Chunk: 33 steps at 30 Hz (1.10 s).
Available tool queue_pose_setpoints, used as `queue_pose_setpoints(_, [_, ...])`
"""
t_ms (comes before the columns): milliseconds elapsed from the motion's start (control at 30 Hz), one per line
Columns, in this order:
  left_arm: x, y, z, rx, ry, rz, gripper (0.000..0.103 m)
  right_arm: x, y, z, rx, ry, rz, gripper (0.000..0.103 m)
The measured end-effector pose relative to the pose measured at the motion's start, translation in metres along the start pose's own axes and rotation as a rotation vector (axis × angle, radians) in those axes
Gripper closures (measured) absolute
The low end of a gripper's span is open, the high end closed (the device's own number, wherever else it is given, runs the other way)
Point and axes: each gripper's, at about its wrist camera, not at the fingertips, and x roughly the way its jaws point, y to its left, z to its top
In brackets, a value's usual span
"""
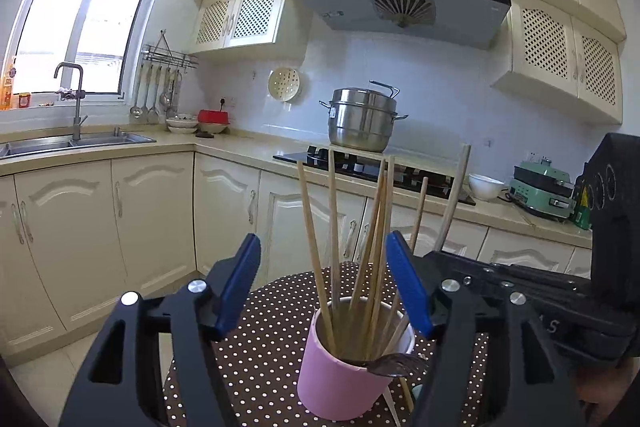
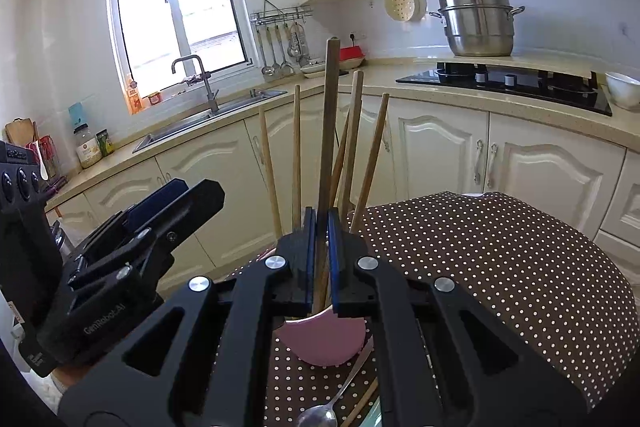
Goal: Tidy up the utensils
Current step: 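Lower both held chopsticks into the pink cup and open both grippers, then move both open grippers down toward the remaining chopsticks on the table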
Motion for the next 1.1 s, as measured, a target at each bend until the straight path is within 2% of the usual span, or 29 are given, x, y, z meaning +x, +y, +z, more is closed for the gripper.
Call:
queue_pose_setpoints(500, [-0.026,-0.012,0.001,0.033,0.037,0.048,0.035,-0.014,0.009,-0.005,0.006,0.006,-0.028,0.095])
queue_pose_setpoints(533, [-0.027,-0.012,0.001,0.031,0.041,0.051,0.035,-0.015,0.010,-0.005,0.007,0.005,-0.032,0.092])
queue_pose_setpoints(600, [-0.030,-0.011,0.002,0.027,0.047,0.059,0.035,-0.019,0.011,-0.006,0.013,-0.001,-0.039,0.073])
queue_pose_setpoints(633, [-0.032,-0.010,0.002,0.021,0.043,0.063,0.034,-0.021,0.011,-0.006,0.018,-0.010,-0.055,0.058])
queue_pose_setpoints(667, [-0.034,-0.010,0.003,0.017,0.044,0.063,0.034,-0.024,0.011,-0.006,0.023,-0.022,-0.066,0.054])
queue_pose_setpoints(1100, [-0.063,-0.021,0.009,0.025,0.051,0.064,0.033,-0.063,0.018,-0.005,0.021,-0.069,-0.064,0.046])
